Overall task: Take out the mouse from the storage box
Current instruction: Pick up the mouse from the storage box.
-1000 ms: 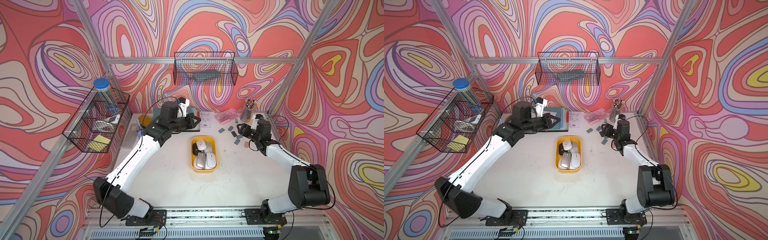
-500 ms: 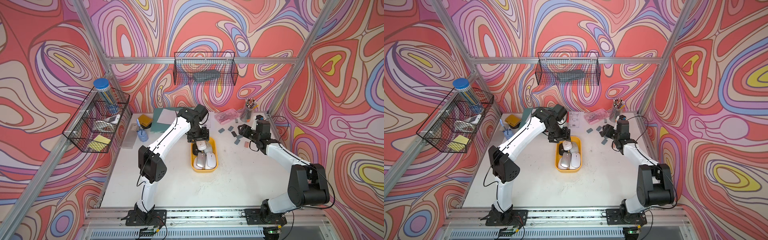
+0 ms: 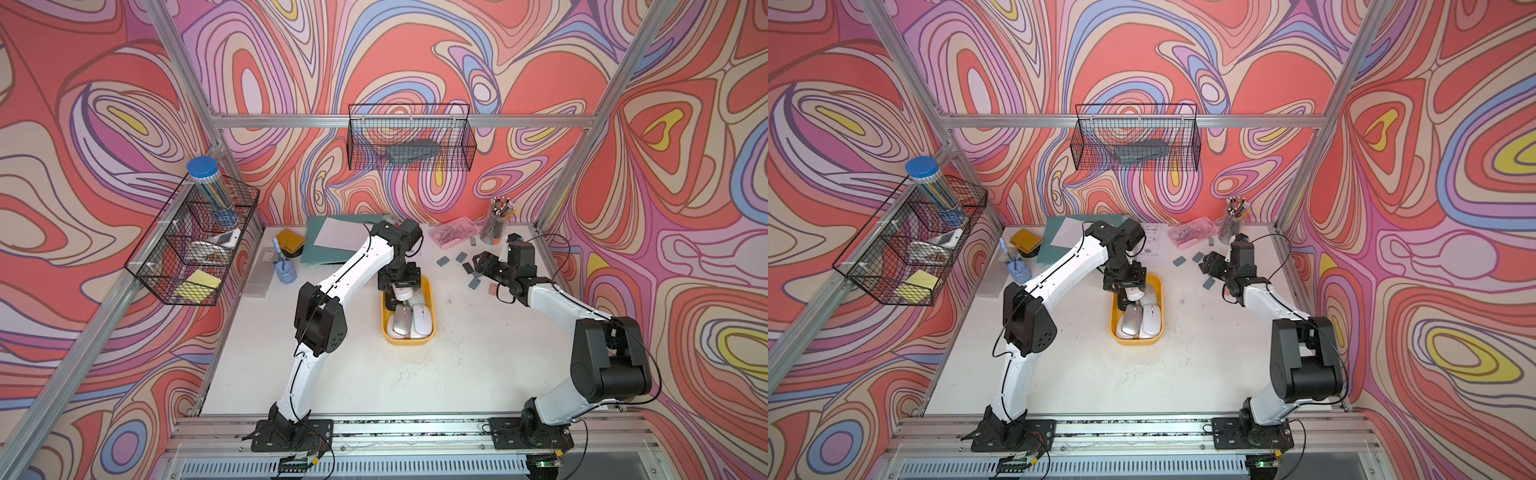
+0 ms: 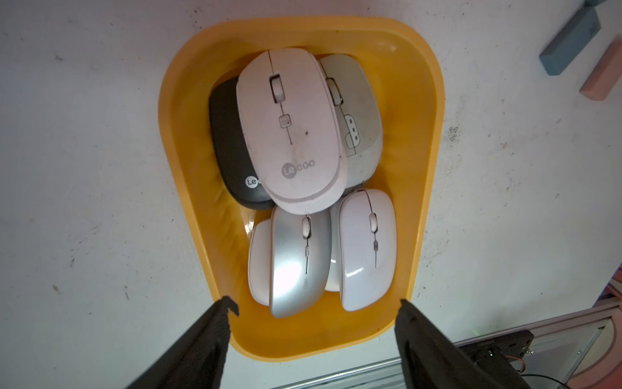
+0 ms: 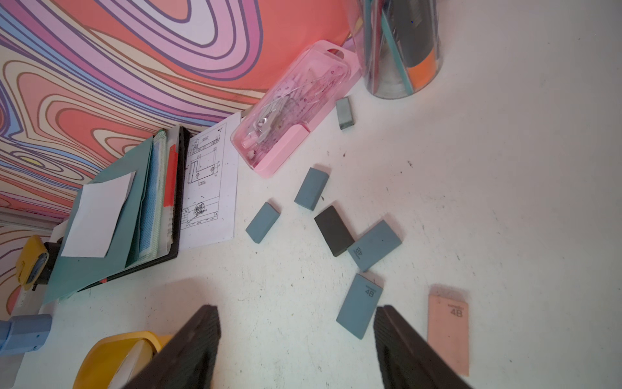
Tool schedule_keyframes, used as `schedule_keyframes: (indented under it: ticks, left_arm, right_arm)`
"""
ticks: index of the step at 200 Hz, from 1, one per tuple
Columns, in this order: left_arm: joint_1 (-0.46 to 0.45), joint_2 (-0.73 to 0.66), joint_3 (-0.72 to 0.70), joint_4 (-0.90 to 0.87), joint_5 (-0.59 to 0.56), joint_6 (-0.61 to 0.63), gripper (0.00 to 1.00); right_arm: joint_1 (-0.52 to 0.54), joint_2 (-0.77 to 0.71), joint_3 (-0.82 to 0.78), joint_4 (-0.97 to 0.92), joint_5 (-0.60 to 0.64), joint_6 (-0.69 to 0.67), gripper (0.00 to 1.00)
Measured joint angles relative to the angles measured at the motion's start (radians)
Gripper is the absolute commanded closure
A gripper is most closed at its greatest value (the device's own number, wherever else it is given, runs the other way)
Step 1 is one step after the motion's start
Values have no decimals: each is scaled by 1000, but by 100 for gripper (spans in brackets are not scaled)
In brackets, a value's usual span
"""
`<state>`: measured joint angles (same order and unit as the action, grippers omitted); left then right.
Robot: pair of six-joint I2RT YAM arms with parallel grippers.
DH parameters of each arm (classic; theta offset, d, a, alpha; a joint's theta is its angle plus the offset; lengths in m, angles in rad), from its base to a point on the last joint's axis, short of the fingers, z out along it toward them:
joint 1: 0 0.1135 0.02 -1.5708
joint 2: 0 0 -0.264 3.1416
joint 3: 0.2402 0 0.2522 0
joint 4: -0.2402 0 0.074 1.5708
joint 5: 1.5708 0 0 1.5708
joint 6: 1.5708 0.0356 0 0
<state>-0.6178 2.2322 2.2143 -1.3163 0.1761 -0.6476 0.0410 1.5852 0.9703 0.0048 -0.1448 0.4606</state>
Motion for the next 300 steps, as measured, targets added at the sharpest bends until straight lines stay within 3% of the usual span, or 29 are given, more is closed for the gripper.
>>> schedule_keyframes:
  ticks: [147, 232, 264, 300]
  left_arm:
    - [81, 167, 39, 98, 71, -4, 21]
    - [82, 257, 142, 88, 89, -5, 24]
    - [83, 258, 149, 71, 83, -4, 30]
    - [83, 258, 149, 66, 87, -3, 44]
  right_arm:
    - [13, 39, 29, -21, 18, -19, 27]
    - [23, 46, 34, -24, 25, -31, 27]
    - [23, 46, 34, -24, 26, -33, 27]
    - [23, 46, 34, -25, 26, -34, 28]
